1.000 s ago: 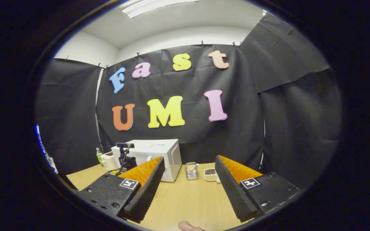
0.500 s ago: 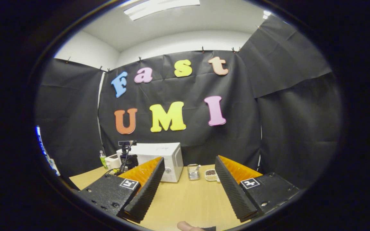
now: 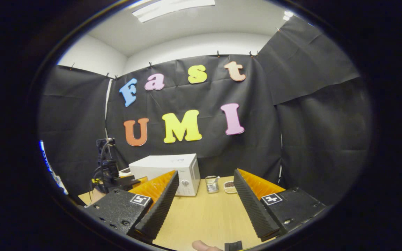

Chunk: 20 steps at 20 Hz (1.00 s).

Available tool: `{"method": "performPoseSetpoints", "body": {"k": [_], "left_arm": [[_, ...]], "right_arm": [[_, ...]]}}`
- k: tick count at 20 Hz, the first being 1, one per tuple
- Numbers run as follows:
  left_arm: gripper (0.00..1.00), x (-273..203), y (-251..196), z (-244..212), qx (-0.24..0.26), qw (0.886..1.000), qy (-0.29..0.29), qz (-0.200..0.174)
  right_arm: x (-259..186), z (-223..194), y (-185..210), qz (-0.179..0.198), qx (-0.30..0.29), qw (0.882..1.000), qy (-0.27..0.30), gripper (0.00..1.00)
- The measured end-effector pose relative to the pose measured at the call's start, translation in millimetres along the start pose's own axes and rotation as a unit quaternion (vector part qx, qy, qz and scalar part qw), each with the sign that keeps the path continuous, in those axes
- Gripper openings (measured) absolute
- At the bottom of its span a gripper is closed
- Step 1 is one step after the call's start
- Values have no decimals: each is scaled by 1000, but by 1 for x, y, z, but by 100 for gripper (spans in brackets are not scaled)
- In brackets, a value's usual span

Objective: Open the microwave oven with the left hand, put the food in, and close the microwave oven.

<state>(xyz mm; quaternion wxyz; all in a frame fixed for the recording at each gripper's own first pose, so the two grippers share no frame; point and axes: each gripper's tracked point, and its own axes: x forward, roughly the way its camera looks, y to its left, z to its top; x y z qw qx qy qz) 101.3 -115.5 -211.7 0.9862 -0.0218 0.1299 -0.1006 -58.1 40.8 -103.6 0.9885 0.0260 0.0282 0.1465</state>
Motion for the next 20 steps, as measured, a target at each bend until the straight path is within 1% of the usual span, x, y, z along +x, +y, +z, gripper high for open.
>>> {"method": "performPoseSetpoints", "body": {"k": [1, 2, 3, 4, 6, 8, 9, 10, 11, 15, 16, 17, 18, 19, 20], "left_arm": [[93, -17, 5, 5, 1, 1000, 0, 8], [93, -33, 7, 10, -2, 1000, -4, 8], [93, -49, 6, 18, -9, 1000, -10, 5], [93, -65, 6, 24, -13, 1000, -14, 3], [93, -95, 13, 37, -19, 999, -23, 12], [93, -127, 27, 52, -25, 998, -35, 36], [93, -143, 30, 58, -30, 998, -39, 41], [93, -157, 32, 62, -34, 998, -42, 44], [93, -171, 33, 66, -36, 997, -45, 44], [93, -217, 56, 73, -43, 994, -58, 77], [93, -222, 62, 76, -41, 993, -64, 86], [93, -228, 66, 80, -39, 992, -71, 94], [93, -234, 69, 84, -36, 991, -78, 98], [93, -238, 68, 87, -33, 991, -84, 98], [93, -241, 66, 89, -29, 991, -89, 98]], "right_arm": [[-3, 1, 3, 0, 1, 1000, 0, 100], [-6, 1, 6, 1, 2, 1000, -1, 90], [-8, 2, 9, 2, 4, 1000, -1, 100], [-11, 1, 11, 1, 5, 1000, 0, 91], [-17, -1, 4, -18, 0, 1000, 1, 90], [-22, -2, -1, -41, -11, 999, 2, 90], [-25, -3, 0, -46, -13, 999, 3, 90], [-29, -2, 4, -44, -11, 999, 2, 90], [-32, 2, 9, -42, -10, 999, 0, 100], [-35, 7, 15, -46, -31, 998, -11, 100], [-36, 6, 16, -51, -35, 998, -13, 90], [-35, 6, 19, -53, -38, 998, -15, 100], [-34, 4, 26, -48, -41, 998, -14, 100], [-32, 0, 34, -40, -42, 998, -10, 91], [-29, -4, 40, -31, -41, 999, -7, 91]]}}
